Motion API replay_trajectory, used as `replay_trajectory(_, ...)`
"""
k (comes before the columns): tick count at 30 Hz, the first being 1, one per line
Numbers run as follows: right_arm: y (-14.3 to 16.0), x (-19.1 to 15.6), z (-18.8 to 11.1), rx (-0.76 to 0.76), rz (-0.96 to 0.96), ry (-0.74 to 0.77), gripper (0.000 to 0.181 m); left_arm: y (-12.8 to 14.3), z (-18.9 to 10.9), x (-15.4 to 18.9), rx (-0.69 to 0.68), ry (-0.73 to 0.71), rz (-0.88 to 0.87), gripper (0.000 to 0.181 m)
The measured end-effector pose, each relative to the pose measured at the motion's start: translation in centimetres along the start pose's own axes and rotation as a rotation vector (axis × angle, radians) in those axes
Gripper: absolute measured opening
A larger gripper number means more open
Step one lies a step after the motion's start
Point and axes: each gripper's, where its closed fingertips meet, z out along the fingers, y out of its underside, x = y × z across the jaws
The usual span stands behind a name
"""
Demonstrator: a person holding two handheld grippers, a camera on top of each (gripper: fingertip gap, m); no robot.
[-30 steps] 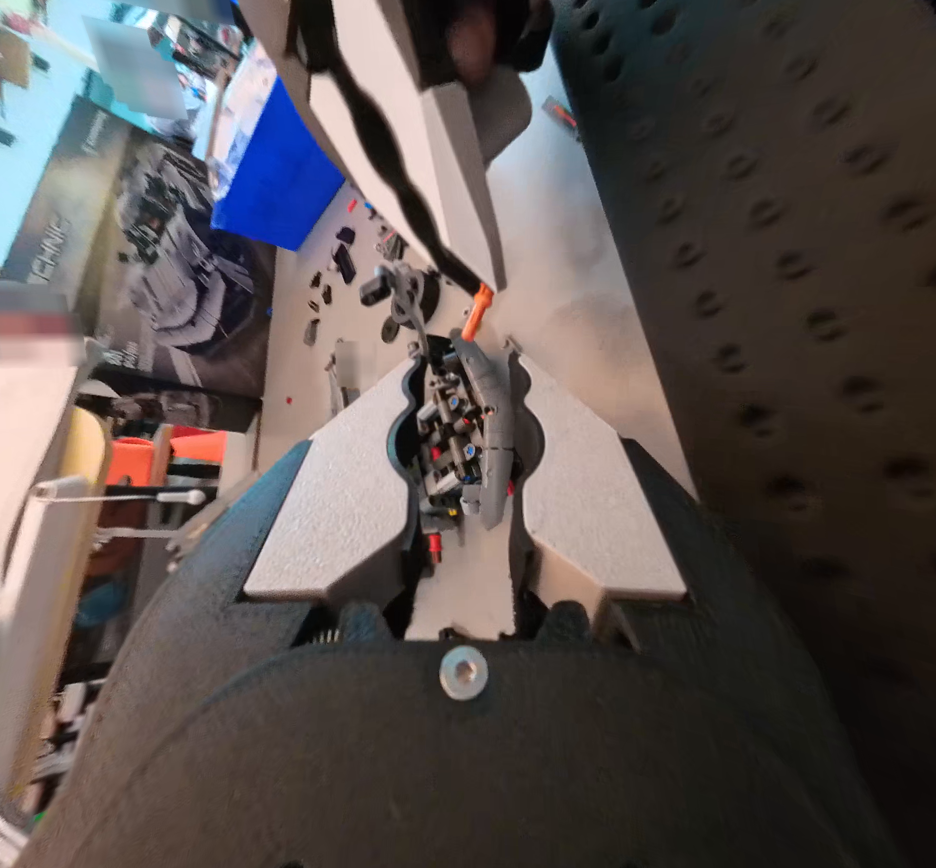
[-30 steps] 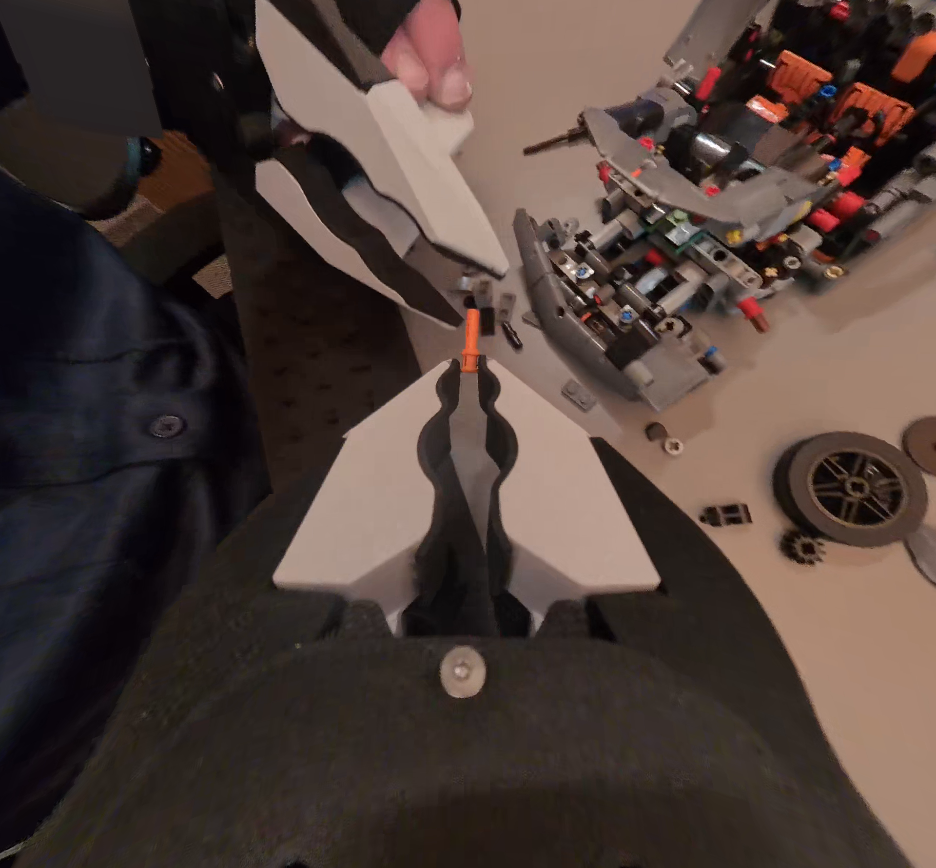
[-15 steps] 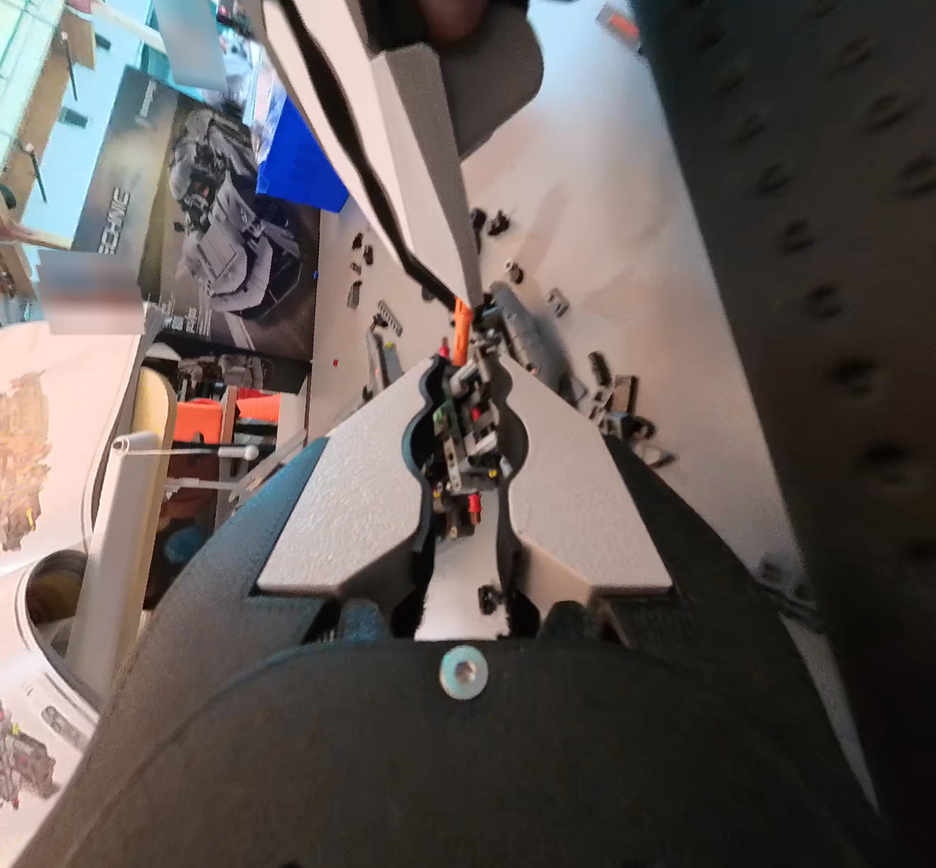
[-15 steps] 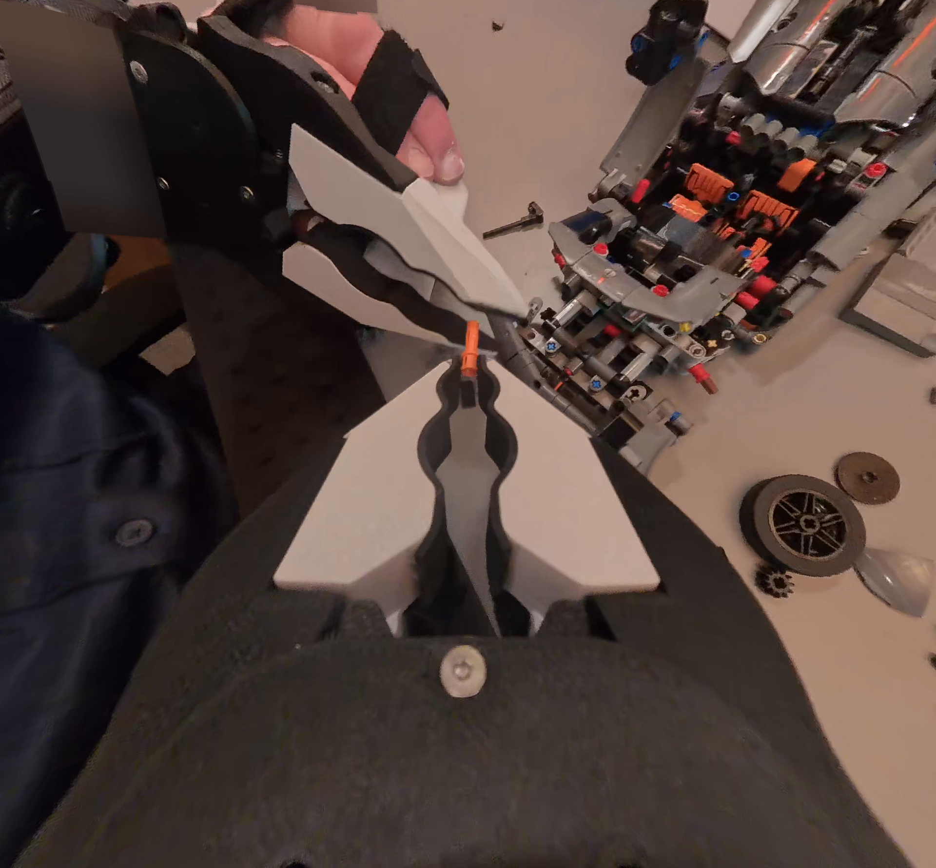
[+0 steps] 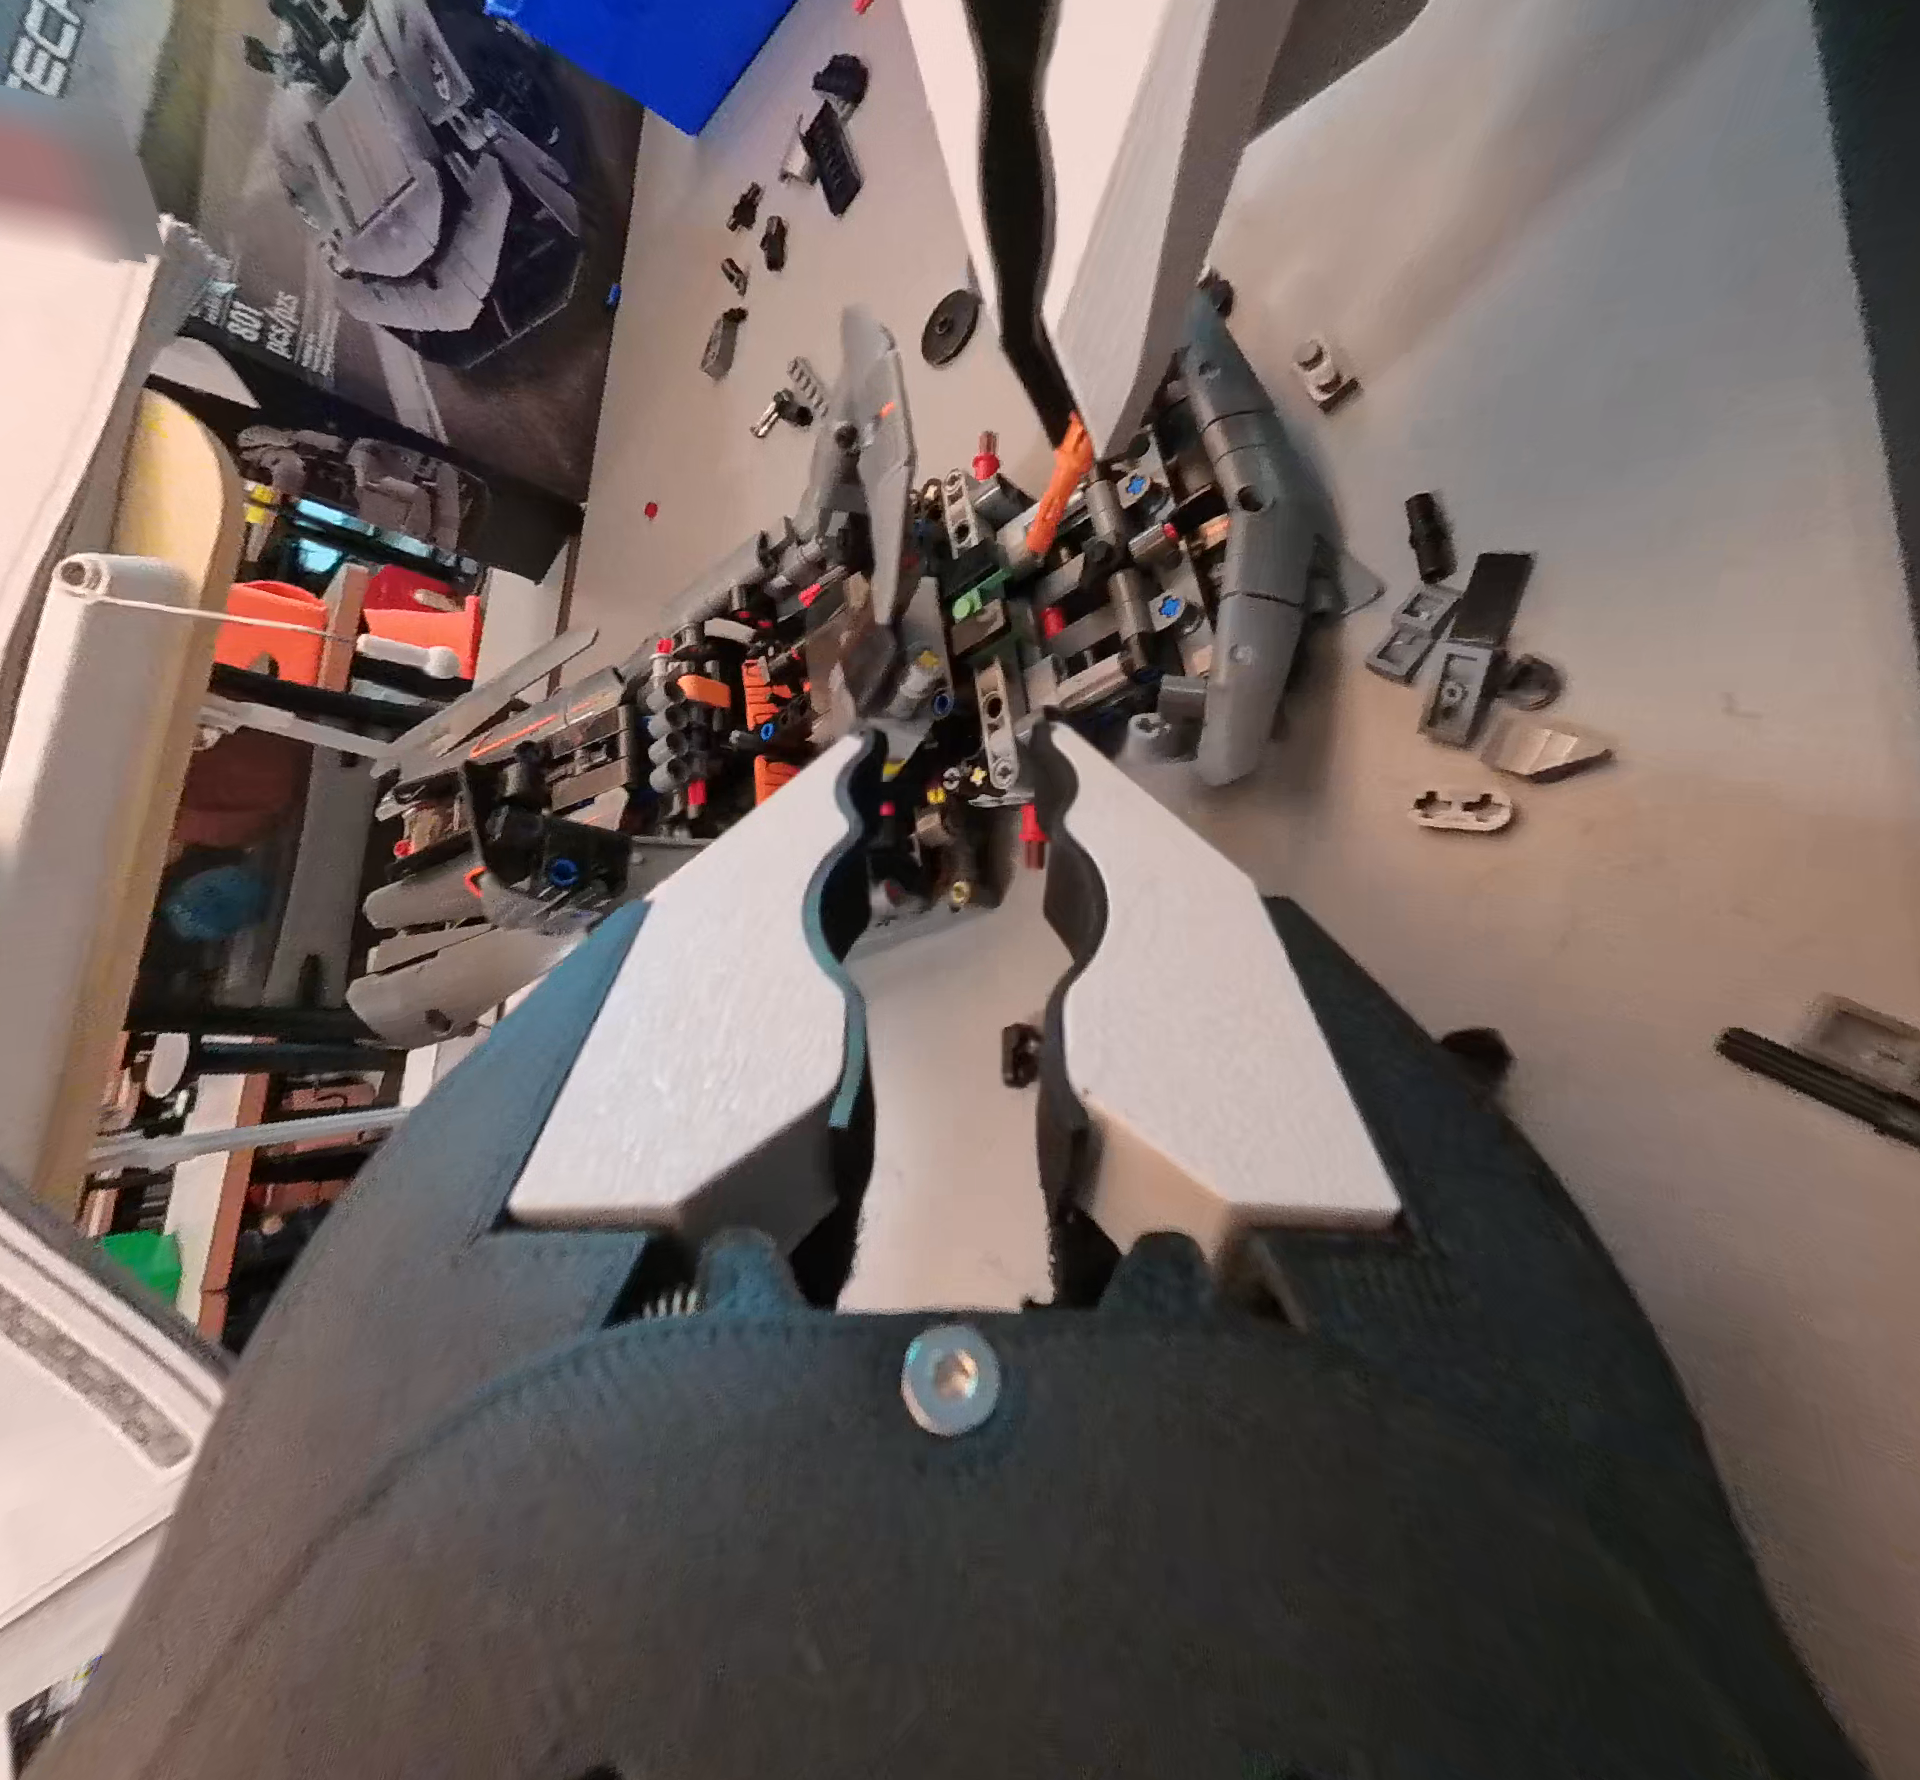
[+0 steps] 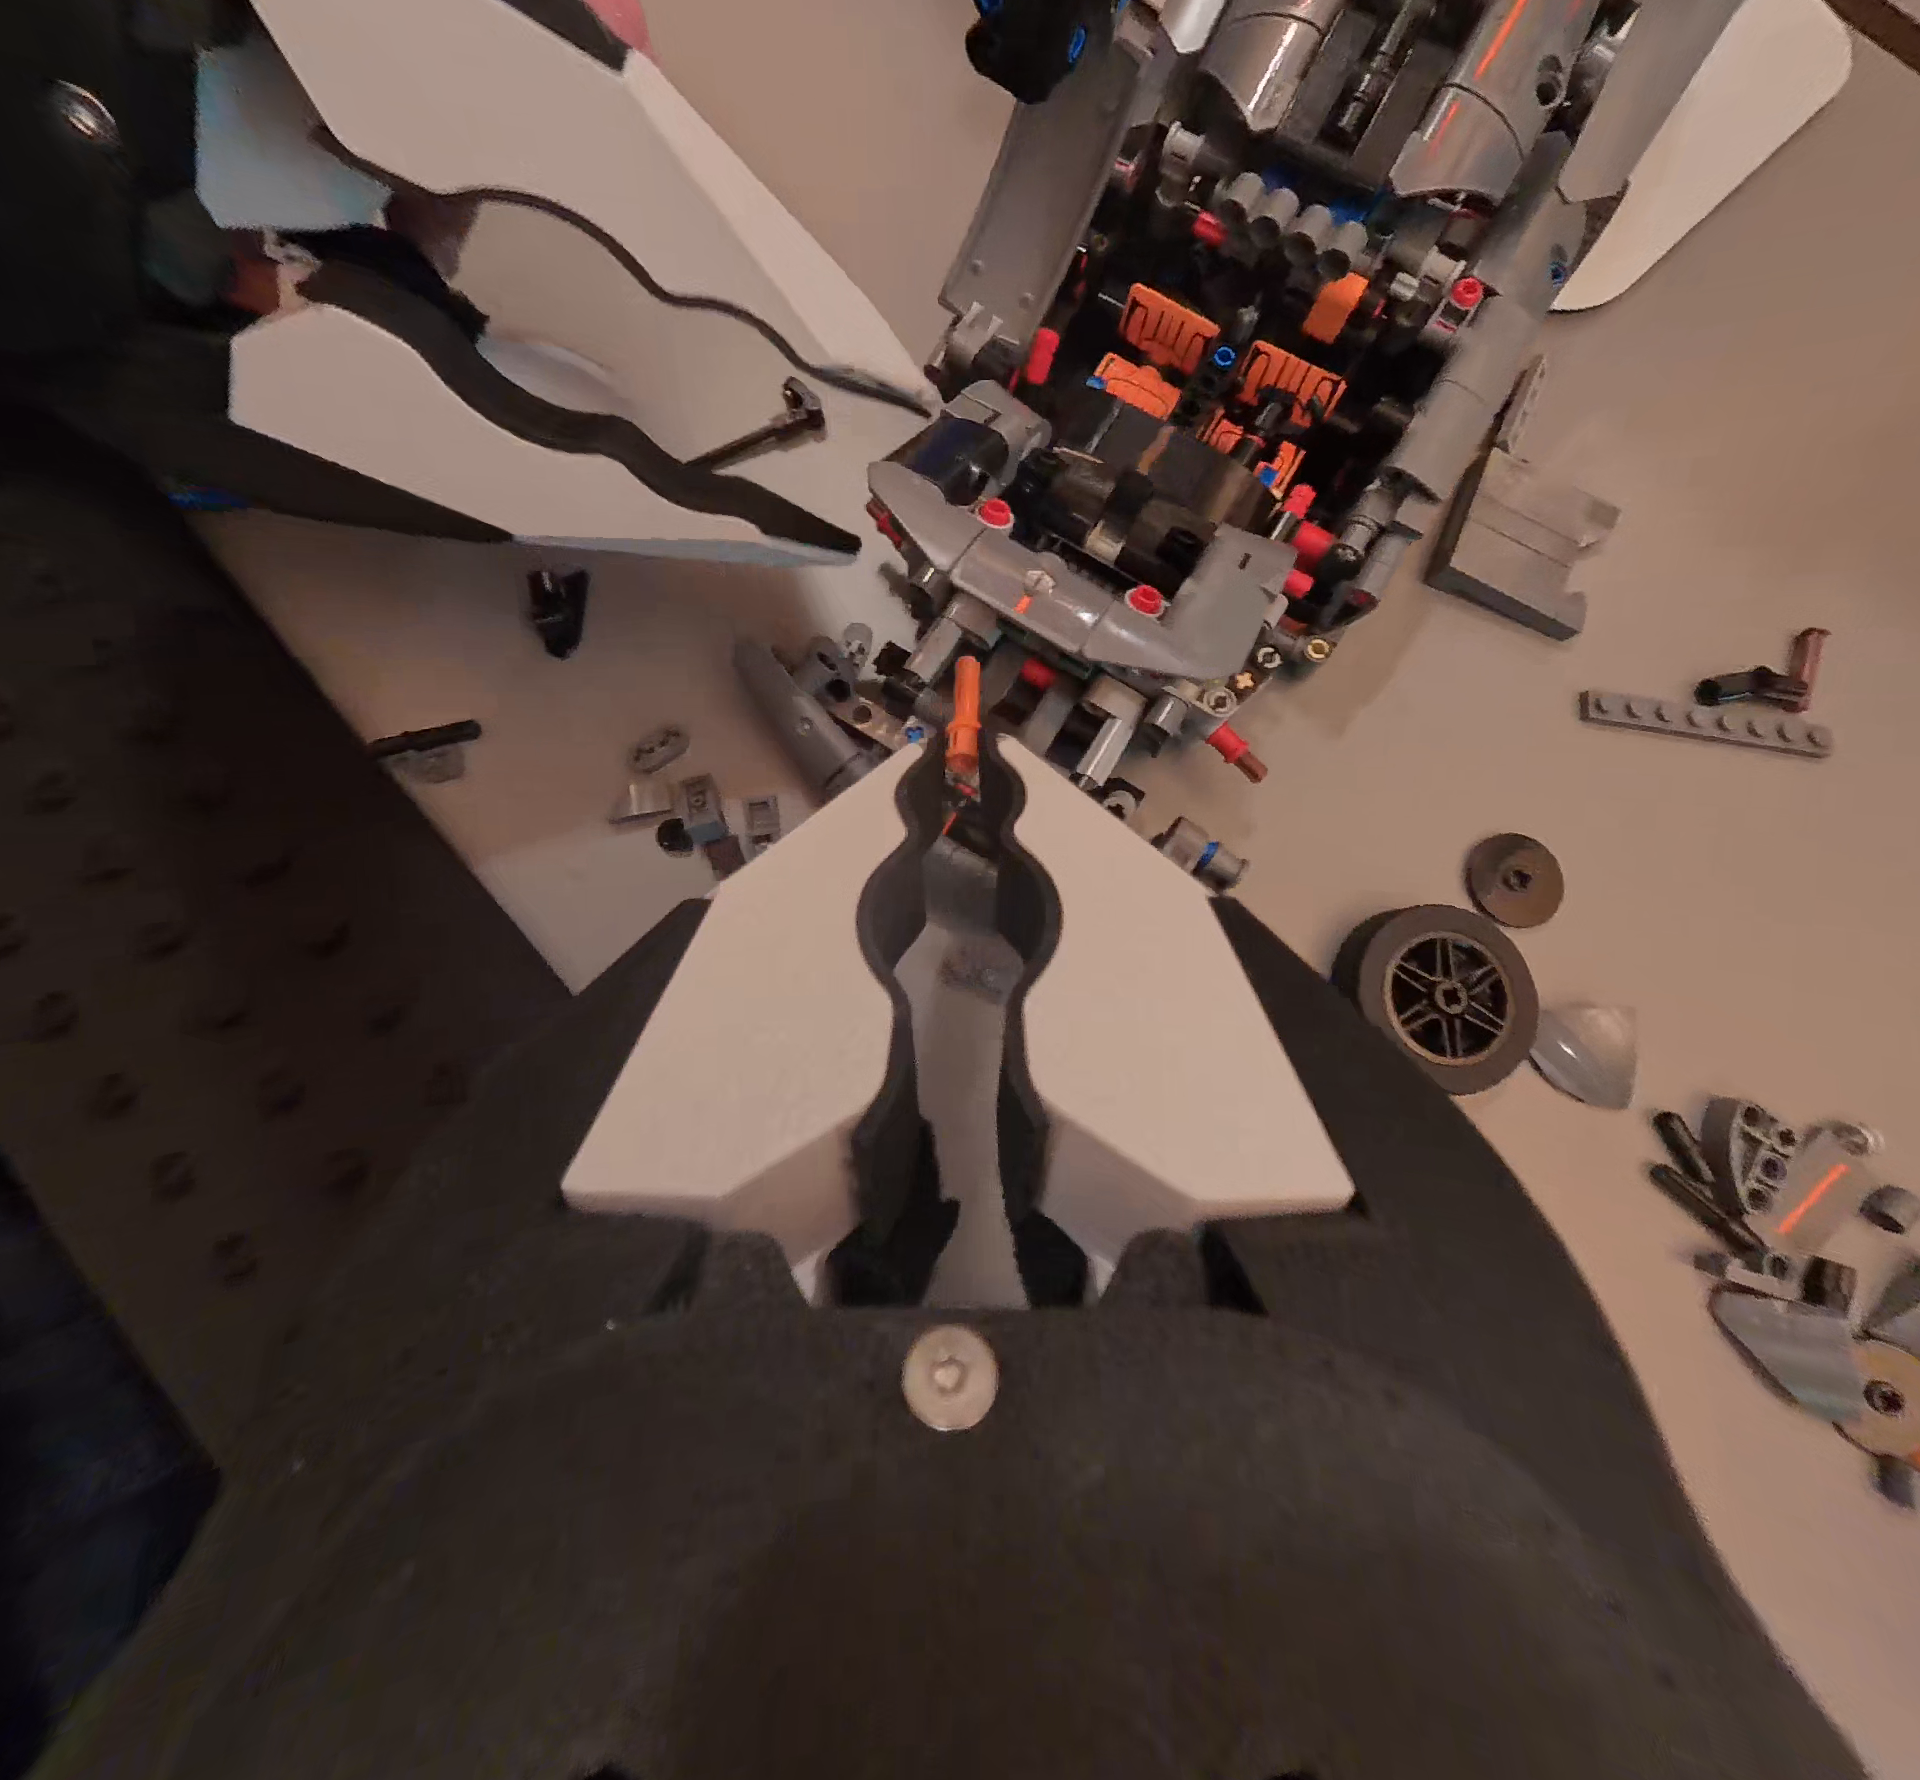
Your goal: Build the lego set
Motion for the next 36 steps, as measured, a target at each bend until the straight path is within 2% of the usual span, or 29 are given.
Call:
replay_trajectory(7,0.7,2.1,-0.5,-0.048,-0.035,0.117,0.003,-0.7,0.7,-0.6,0.018,-0.037,0.080,0.045)
replay_trajectory(17,1.8,5.0,-1.2,-0.134,-0.047,0.242,0.003,-2.3,3.8,-0.4,0.042,0.028,0.193,0.041)
replay_trajectory(20,2.3,5.4,-1.1,-0.162,-0.001,0.228,0.003,-2.5,4.9,-0.4,0.041,0.052,0.191,0.033)
replay_trajectory(30,3.7,7.5,0.0,-0.290,0.010,0.358,0.003,-3.1,6.1,-0.3,0.053,0.098,0.119,0.031)
replay_trajectory(36,3.1,7.8,0.0,-0.205,0.039,0.359,0.003,-2.9,6.4,-0.5,0.040,0.100,0.055,0.031)
